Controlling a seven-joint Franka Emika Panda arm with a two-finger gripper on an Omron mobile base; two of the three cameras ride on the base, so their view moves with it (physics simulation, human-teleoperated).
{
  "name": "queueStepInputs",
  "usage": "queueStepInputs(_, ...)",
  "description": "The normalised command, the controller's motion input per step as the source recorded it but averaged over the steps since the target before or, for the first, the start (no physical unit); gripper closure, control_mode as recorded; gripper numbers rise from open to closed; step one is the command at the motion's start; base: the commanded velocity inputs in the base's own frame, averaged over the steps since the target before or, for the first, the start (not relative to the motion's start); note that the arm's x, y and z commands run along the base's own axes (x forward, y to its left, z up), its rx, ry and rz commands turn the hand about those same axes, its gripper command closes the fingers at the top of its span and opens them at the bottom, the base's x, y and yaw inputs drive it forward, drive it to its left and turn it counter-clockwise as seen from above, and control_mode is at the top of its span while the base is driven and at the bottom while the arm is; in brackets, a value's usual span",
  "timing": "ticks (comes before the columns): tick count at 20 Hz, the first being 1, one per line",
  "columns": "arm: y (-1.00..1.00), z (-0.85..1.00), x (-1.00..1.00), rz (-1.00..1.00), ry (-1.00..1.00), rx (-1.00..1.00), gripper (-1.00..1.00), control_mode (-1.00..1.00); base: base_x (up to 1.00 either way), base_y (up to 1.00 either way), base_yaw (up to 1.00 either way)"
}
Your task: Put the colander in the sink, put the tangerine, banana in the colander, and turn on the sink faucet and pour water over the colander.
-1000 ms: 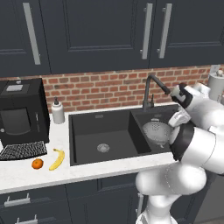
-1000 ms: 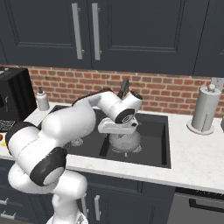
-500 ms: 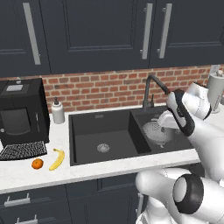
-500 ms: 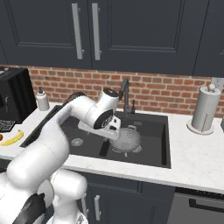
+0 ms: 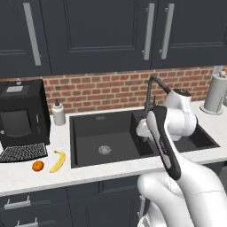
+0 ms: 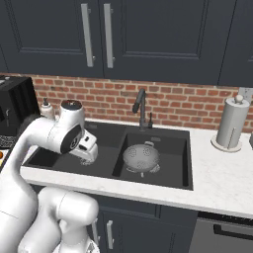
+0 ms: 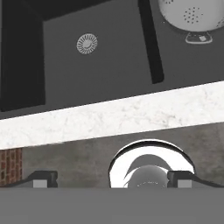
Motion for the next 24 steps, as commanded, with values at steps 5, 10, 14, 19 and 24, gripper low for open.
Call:
queueStepInputs(5, 1.00, 0.56, 0.00, 0.00, 0.18, -0.03, -1.00, -1.00, 0.00, 0.00, 0.00)
queueStepInputs(10, 1.00, 0.27, 0.00, 0.00, 0.23, -0.08, -1.00, -1.00, 0.00, 0.00, 0.00)
queueStepInputs(14, 1.00, 0.00, 0.03, 0.00, 0.25, -0.16, -1.00, -1.00, 0.00, 0.00, 0.00)
queueStepInputs(19, 0.99, -0.01, 0.01, 0.01, 0.25, -0.04, -1.00, -1.00, 0.00, 0.00, 0.00)
queueStepInputs(24, 0.67, -0.43, 0.26, 0.05, 0.07, 0.04, -1.00, -1.00, 0.00, 0.00, 0.00)
